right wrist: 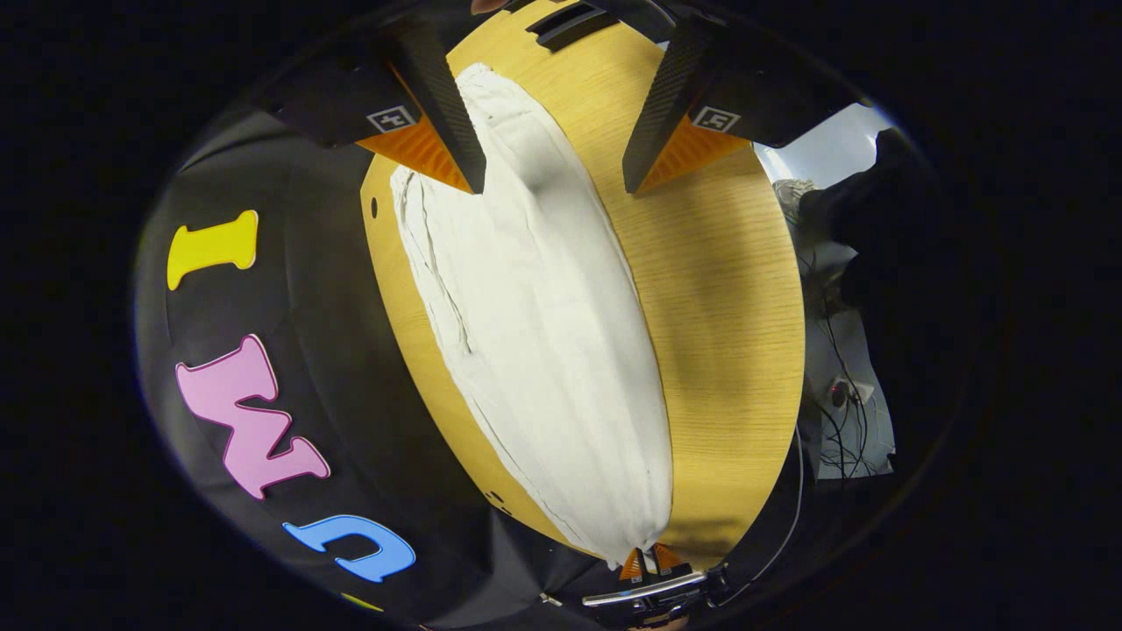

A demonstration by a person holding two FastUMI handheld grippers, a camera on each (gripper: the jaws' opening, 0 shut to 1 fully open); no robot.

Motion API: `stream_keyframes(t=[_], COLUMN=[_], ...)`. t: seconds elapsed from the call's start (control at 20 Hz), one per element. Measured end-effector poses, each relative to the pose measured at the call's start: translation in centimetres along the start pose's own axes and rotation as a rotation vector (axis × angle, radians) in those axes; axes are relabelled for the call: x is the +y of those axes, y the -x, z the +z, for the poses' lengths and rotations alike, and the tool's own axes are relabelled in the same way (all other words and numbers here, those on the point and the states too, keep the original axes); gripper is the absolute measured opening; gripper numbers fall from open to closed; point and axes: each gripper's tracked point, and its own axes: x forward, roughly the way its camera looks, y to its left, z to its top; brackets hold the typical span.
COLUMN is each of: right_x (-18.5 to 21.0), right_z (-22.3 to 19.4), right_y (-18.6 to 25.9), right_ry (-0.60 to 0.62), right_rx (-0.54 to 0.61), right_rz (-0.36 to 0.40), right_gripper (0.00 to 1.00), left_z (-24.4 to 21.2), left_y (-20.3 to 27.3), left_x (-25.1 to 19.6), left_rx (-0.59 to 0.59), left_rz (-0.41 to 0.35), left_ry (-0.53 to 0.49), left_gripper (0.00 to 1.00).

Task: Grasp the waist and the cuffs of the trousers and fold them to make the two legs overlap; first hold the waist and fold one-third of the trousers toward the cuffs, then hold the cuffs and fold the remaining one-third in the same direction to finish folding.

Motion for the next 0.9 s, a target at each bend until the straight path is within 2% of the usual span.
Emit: stream_keyframes(t=[0.05,0.15,0.3,0.35,0.45,0.5,0.6,0.65,0.7,0.75,0.9], right_x=[-0.2,-0.4,-1.4,-1.5,-2.1,-2.0,-1.5,-0.9,-0.8,-0.8,-0.7], right_z=[0.4,0.9,0.9,0.7,0.4,0.3,-0.1,-0.7,-0.3,-0.5,-0.8], right_y=[-0.2,-0.9,-2.1,-2.8,-3.6,-4.1,-4.5,-4.7,-4.4,-3.9,-4.3], right_ry=[0.010,0.026,0.059,0.064,0.072,0.073,0.084,0.095,0.118,0.129,0.123], right_rx=[-0.011,-0.030,-0.024,-0.007,0.027,0.041,0.071,0.094,0.090,0.081,0.093], right_rz=[-0.002,-0.003,-0.027,-0.032,-0.052,-0.053,-0.047,-0.030,-0.040,-0.043,-0.022], right_gripper=[0.96,0.95,0.94,0.90,0.75,0.70,0.49,0.33,0.26,0.06,0.05], left_z=[0.3,0.3,0.3,0.1,0.1,0.1,0.1,0.1,0.3,0.4,0.6], left_y=[-0.1,0.0,-0.2,-0.2,-0.1,-0.2,-0.2,-0.1,-0.1,-0.1,0.1], left_x=[0.4,0.7,0.6,0.6,0.5,0.5,0.5,0.5,0.4,0.4,0.2], left_rx=[0.001,-0.004,-0.004,-0.003,-0.006,-0.010,-0.016,-0.024,-0.034,-0.044,-0.069], left_rz=[0.010,0.024,0.014,0.007,-0.004,-0.006,-0.004,-0.002,0.000,0.002,-0.006], left_ry=[-0.032,-0.063,-0.043,-0.036,-0.025,-0.022,-0.013,-0.003,0.012,0.027,0.047], left_gripper=[0.09,0.07,0.06,0.06,0.06,0.06,0.06,0.06,0.06,0.06,0.05])
